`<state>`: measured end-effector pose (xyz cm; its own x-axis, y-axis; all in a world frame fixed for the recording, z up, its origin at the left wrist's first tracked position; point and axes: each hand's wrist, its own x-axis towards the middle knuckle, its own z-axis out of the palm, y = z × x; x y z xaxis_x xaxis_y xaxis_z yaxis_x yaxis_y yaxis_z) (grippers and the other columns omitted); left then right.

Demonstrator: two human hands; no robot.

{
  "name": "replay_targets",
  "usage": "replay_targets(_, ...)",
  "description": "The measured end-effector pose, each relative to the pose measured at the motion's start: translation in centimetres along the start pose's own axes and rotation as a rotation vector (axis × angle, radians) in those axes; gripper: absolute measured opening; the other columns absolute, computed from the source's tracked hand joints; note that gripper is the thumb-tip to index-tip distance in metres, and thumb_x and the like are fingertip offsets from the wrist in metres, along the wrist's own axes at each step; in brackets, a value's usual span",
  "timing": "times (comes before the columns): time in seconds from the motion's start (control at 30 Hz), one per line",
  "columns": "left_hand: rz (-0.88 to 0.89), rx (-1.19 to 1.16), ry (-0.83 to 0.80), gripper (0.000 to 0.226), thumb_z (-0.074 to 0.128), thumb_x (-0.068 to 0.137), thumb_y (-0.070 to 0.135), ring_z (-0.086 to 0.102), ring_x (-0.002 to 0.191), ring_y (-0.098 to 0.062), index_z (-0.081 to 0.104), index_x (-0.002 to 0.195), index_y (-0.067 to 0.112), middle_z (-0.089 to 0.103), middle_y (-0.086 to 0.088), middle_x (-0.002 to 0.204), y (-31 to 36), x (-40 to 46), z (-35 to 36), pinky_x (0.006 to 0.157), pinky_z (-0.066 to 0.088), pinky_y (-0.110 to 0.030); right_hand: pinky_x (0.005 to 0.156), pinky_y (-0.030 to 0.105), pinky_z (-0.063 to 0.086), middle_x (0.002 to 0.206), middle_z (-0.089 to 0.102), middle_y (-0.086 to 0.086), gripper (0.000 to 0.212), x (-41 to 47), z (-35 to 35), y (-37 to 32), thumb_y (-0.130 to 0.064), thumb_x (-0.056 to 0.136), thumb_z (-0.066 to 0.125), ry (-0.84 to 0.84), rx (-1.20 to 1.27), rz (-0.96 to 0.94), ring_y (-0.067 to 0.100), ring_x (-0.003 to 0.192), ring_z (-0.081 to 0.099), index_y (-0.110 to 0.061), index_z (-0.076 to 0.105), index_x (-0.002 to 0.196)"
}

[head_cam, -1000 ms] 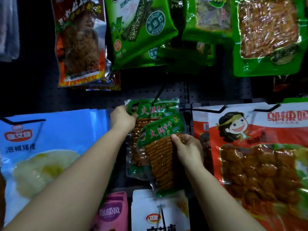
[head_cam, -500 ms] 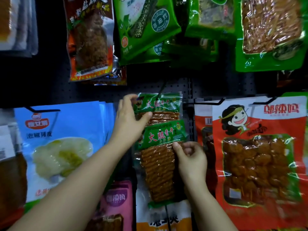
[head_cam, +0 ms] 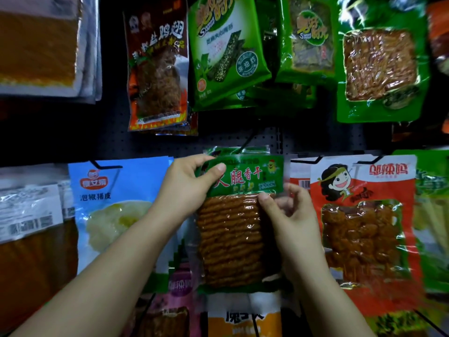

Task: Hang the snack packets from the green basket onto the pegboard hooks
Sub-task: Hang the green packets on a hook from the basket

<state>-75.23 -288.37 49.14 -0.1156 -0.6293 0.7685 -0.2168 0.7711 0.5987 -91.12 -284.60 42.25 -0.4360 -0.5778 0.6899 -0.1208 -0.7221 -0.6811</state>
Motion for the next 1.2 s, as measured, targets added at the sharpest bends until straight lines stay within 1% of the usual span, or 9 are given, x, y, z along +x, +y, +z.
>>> replay_targets(0.1, 0.085, -0.035, -0.015, 0.013, 0.066, 0.085, 0.025, 0.070, 0.072, -0.009, 0.071, 0.075, 0.029, 0.073, 0.008, 0.071, 1.2, -0.4, -0.1, 0.074, 0.056, -0.033, 0.076, 0.028, 0.058, 0.095, 0.073, -0.003, 0.029, 0.3, -0.1, -2.4, -0.024, 0.082, 0.070, -0.067, 0.063, -0.047, 0.009, 0.086, 0.071, -0.027, 0.056, 0.107)
replay_targets(0.27, 0.181, -0.056, -0.020, 0.015, 0.067, 0.080, 0.035, 0.067, 0.066, -0.013, 0.067, 0.071, 0.023, 0.069, 0.004, 0.064, 3.4, -0.4, -0.1, 0.069, 0.055, -0.039, 0.078, 0.045, 0.058, 0.087, 0.075, 0.008, 0.009, 1.5, -0.8, -5.2, -0.021, 0.086, 0.066, -0.019, 0.060, -0.109, 0.023, 0.084, 0.072, -0.014, 0.064, 0.090)
replay_targets(0.4, 0.264, -0.005, -0.021, 0.016, 0.073, 0.077, 0.037, 0.066, 0.058, -0.013, 0.069, 0.071, 0.023, 0.071, 0.004, 0.066, 5.5, 0.1, 0.2, 0.056, 0.051, -0.027, 0.061, 0.031, 0.053, 0.068, 0.068, -0.003, 0.012, 2.3, -0.9, -5.9, -0.022, 0.088, 0.066, 0.059, -0.010, -0.226, 0.011, 0.068, 0.066, -0.014, 0.060, 0.079)
replay_targets(0.63, 0.255, -0.031, 0.000, 0.005, 0.073, 0.080, 0.030, 0.070, 0.080, -0.021, 0.073, 0.078, 0.025, 0.074, -0.003, 0.079, 7.2, 2.6, 1.1, 0.081, 0.056, -0.044, 0.058, 0.046, 0.043, 0.068, 0.042, 0.008, 0.029, 4.1, -1.0, -6.4, -0.028, 0.090, 0.063, 0.184, -0.114, -0.314, 0.021, 0.065, 0.043, -0.004, 0.052, 0.078)
replay_targets(0.73, 0.248, -0.024, 0.031, 0.007, 0.076, 0.075, 0.033, 0.070, 0.076, -0.028, 0.072, 0.074, 0.027, 0.073, -0.011, 0.079, 7.5, 3.6, 1.4, 0.078, 0.056, -0.046, 0.056, 0.035, 0.033, 0.062, 0.034, -0.001, 0.026, 5.0, -0.9, -6.5, -0.029, 0.089, 0.063, 0.224, -0.184, -0.336, 0.016, 0.062, 0.036, -0.016, 0.049, 0.071)
replay_targets(0.8, 0.228, -0.019, 0.042, 0.008, 0.076, 0.072, 0.035, 0.069, 0.080, -0.031, 0.072, 0.074, 0.027, 0.073, -0.012, 0.079, 7.6, 4.2, 1.5, 0.080, 0.055, -0.049, 0.057, 0.028, 0.034, 0.058, 0.038, -0.009, 0.026, 5.5, -0.7, -6.6, -0.027, 0.088, 0.064, 0.238, -0.197, -0.328, 0.010, 0.060, 0.039, -0.023, 0.048, 0.068)
replay_targets(0.9, 0.198, -0.028, 0.050, 0.005, 0.075, 0.074, 0.032, 0.069, 0.080, -0.026, 0.072, 0.070, 0.031, 0.073, -0.002, 0.076, 7.6, 4.6, 1.6, 0.082, 0.055, -0.048, 0.062, 0.036, 0.042, 0.063, 0.047, -0.008, 0.021, 6.1, -0.5, -6.6, -0.026, 0.088, 0.063, 0.204, -0.194, -0.316, 0.014, 0.065, 0.048, -0.021, 0.051, 0.071)
replay_targets(1.07, 0.151, -0.062, 0.018, 0.010, 0.074, 0.076, 0.027, 0.067, 0.079, -0.044, 0.073, 0.067, 0.030, 0.072, -0.021, 0.077, 7.6, 4.7, 1.4, 0.077, 0.054, -0.055, 0.074, 0.045, 0.051, 0.076, 0.061, 0.000, 0.012, 6.4, -0.2, -6.6, -0.026, 0.089, 0.062, 0.177, -0.233, -0.332, 0.021, 0.078, 0.061, -0.021, 0.055, 0.080)
replay_targets(1.2, 0.099, -0.080, -0.001, 0.009, 0.075, 0.076, 0.026, 0.070, 0.077, -0.034, 0.074, 0.067, 0.029, 0.074, -0.011, 0.076, 6.8, 4.9, 1.5, 0.080, 0.057, -0.047, 0.072, 0.040, 0.052, 0.080, 0.065, -0.001, 0.009, 6.4, -0.2, -6.2, -0.024, 0.089, 0.062, 0.178, -0.264, -0.347, 0.016, 0.079, 0.063, -0.021, 0.057, 0.083)
